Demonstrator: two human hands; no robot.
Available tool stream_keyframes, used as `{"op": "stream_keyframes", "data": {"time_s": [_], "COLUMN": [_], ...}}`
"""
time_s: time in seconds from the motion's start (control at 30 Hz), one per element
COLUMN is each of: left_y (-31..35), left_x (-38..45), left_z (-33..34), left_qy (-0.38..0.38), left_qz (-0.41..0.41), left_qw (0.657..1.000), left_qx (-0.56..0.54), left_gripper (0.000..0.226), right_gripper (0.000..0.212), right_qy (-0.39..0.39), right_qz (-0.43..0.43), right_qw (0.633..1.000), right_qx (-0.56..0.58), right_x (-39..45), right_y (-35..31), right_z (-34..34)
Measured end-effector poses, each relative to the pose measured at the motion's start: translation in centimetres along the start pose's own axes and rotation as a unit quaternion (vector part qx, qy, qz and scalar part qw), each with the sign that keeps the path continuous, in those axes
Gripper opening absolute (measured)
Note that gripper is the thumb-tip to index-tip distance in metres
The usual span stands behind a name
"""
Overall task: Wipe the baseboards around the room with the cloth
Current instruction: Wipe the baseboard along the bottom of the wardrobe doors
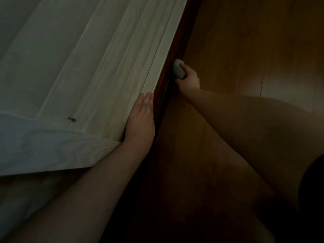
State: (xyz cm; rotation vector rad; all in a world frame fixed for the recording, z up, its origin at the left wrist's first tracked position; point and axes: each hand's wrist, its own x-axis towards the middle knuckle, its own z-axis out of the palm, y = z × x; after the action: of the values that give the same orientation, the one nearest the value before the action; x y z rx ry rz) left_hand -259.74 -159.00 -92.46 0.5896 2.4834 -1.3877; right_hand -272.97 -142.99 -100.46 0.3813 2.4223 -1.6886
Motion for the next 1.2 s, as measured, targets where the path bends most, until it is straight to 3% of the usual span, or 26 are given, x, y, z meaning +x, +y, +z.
{"op": "stream_keyframes", "data": {"time_s": [0.5, 0.73, 0.93, 1.2], "left_y": [0.0, 0.0, 0.0, 0.2], "left_x": [-0.1, -0.4, -0.3, 0.3], "left_z": [-0.9, -1.0, -1.2, -0.8], "left_qy": [-0.031, -0.032, -0.028, -0.024], "left_qz": [-0.009, -0.009, 0.002, 0.018], "left_qw": [0.999, 0.999, 0.999, 0.999], "left_qx": [0.02, 0.028, 0.036, 0.013], "left_gripper": [0.068, 0.072, 0.07, 0.07], "right_gripper": [0.069, 0.061, 0.054, 0.055], "right_qy": [-0.051, -0.104, -0.199, -0.049], "right_qz": [-0.033, -0.008, 0.025, -0.039], "right_qw": [0.998, 0.992, 0.974, 0.998], "right_qx": [0.033, 0.066, 0.105, 0.003], "right_x": [-17.9, -21.2, -18.8, -9.9], "right_y": [4.8, 5.6, 8.3, 6.5], "right_z": [5.6, 5.4, 2.4, -0.4]}}
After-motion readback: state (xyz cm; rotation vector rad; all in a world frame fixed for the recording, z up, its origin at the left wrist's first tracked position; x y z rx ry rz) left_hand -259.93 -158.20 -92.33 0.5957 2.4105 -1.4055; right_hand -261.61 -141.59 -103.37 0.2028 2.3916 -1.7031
